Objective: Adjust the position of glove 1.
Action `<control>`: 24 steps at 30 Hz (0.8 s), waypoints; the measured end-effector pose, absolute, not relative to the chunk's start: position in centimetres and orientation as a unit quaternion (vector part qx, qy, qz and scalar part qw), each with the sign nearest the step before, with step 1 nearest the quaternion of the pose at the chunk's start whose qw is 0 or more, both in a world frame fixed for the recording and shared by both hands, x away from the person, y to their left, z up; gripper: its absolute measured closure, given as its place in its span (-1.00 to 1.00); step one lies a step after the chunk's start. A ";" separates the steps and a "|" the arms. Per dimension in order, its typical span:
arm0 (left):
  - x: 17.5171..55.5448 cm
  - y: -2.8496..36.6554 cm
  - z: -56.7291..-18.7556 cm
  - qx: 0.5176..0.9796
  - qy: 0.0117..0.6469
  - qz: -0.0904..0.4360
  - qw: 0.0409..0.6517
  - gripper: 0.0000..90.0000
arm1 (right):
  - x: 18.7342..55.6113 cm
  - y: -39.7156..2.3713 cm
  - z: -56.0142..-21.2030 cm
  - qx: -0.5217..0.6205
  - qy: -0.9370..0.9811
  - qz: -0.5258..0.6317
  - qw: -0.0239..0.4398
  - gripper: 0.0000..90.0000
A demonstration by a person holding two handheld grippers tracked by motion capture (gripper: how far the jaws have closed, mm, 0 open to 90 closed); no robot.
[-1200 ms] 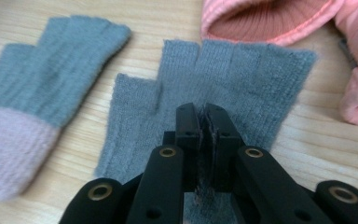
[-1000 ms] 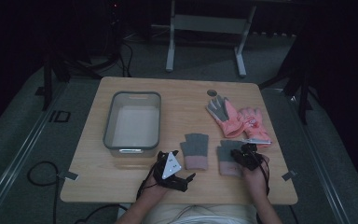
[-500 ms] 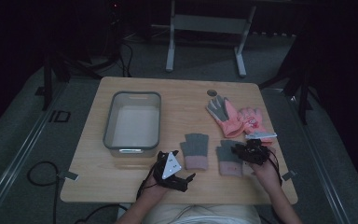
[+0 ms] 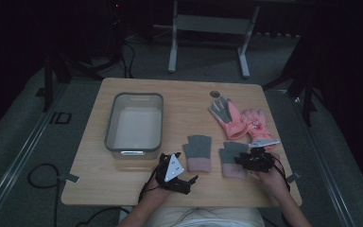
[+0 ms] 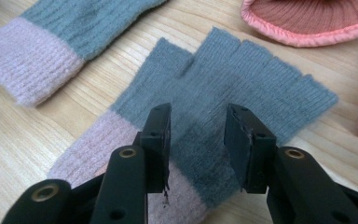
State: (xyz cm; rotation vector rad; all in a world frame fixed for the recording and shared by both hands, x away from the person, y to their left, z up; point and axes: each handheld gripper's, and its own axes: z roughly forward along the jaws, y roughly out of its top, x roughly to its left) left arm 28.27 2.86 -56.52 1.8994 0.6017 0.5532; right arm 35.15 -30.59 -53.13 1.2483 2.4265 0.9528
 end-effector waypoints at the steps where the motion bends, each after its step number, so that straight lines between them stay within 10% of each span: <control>1: 28.3 2.9 -56.5 0.789 0.250 0.230 0.511 -1.00 | 35.2 -30.6 -53.2 0.430 0.833 0.327 0.123 0.36; 24: 28.4 3.0 -56.5 0.789 0.249 0.222 0.516 -1.00 | 35.1 -30.3 -52.5 0.444 0.826 0.316 0.141 0.89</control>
